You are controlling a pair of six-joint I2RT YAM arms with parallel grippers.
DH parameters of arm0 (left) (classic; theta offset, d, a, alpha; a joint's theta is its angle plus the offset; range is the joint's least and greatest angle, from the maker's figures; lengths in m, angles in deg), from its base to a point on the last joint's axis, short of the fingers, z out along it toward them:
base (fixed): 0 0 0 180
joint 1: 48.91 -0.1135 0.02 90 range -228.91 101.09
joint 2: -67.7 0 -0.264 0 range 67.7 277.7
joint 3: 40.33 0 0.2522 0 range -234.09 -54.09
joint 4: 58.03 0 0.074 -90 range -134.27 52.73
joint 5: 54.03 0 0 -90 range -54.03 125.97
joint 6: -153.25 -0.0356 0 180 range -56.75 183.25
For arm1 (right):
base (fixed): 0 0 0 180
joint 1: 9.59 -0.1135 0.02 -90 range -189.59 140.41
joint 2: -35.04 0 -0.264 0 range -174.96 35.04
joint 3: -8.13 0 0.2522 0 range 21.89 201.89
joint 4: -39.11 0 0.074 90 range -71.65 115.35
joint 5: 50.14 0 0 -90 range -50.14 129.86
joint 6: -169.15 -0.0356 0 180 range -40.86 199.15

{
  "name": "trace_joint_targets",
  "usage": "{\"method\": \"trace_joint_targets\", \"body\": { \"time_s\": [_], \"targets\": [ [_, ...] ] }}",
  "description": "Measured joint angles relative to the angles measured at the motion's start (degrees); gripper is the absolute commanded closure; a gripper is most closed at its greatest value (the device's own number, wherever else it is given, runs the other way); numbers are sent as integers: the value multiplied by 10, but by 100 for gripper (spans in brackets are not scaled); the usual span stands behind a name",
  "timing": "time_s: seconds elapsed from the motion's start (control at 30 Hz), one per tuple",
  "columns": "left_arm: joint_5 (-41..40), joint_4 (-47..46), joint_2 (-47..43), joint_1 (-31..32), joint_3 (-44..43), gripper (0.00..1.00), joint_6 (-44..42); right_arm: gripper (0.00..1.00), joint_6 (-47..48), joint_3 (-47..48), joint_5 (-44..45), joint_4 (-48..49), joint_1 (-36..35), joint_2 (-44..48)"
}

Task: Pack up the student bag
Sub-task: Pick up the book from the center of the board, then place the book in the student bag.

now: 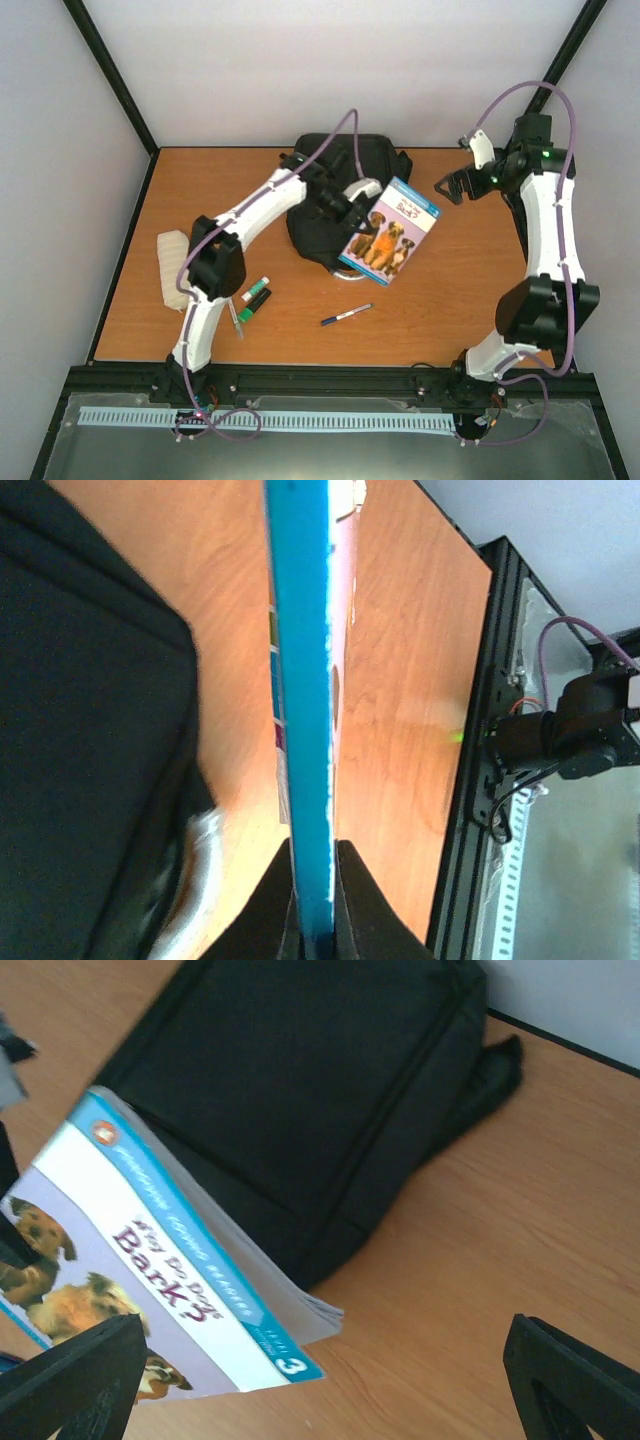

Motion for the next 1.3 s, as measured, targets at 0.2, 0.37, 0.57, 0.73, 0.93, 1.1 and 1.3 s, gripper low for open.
{"method": "trace_joint_targets", "body": {
  "time_s": [0.2, 0.37, 0.57, 0.73, 0.93, 1.1, 1.3],
  "targets": [
    [-34, 57, -94, -72, 43, 99, -65, 8, -10, 58, -84, -4, -16, -98],
    [-58, 92, -170, -144, 135, 99, -92, 22, 12, 69, -67, -6, -105, -130],
    [-79, 125, -262, -229, 257, 99, -111, 30, 68, 36, 2, 11, -239, -136],
    [-97, 138, -316, -288, 323, 99, -109, 28, 111, -43, 82, 37, -311, -143],
    [-122, 137, -344, -327, 374, 99, -102, 24, 141, -102, 170, 75, -368, -158],
    [-133, 132, -369, -334, 387, 99, -94, 23, 147, -132, 239, 108, -398, -170],
    [-136, 129, -389, -335, 398, 99, -91, 25, 146, -144, 296, 148, -406, -187]
  ]
}}
